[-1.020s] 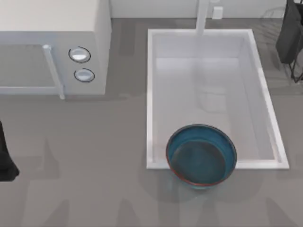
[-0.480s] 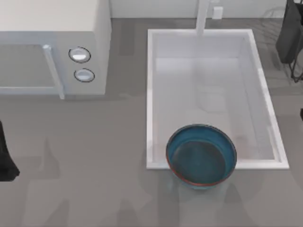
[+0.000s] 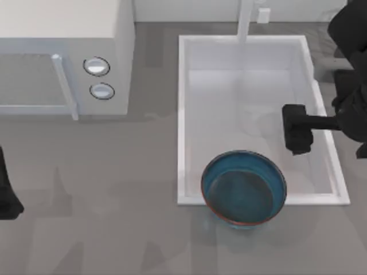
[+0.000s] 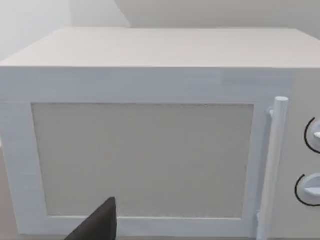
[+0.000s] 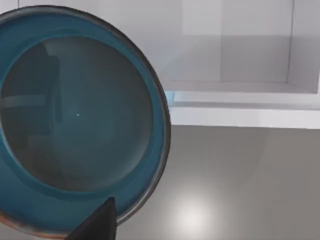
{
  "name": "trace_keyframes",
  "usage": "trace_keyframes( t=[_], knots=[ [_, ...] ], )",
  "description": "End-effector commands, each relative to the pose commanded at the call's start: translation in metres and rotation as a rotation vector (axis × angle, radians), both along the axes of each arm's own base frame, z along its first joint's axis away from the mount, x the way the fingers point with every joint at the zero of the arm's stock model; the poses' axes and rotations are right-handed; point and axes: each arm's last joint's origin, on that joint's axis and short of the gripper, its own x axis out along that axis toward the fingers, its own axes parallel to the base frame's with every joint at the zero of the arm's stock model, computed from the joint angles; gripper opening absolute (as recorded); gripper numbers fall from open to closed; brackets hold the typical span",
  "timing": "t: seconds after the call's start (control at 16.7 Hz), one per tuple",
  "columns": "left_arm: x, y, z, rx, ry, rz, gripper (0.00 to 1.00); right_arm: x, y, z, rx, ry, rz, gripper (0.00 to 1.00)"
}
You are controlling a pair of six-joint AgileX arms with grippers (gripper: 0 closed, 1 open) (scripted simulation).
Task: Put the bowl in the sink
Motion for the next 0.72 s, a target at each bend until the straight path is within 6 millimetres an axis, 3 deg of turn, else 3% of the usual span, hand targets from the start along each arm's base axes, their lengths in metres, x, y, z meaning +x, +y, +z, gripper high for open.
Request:
trace_keyframes(
  t=[0.18, 0.36, 0.72],
  knots=[
    [0.0, 0.0, 0.0, 0.0, 0.0, 0.0, 1.0, 0.022, 0.03, -0.011, -0.059, 0.131, -0.001, 1.0],
    [0.0, 0.0, 0.0, 0.0, 0.0, 0.0, 1.0, 0.032, 0.047, -0.018, -0.095, 0.195, -0.001, 1.0],
    [0.0, 0.0, 0.0, 0.0, 0.0, 0.0, 1.0, 0.034, 0.048, -0.018, -0.097, 0.2, -0.005, 1.0]
  ],
)
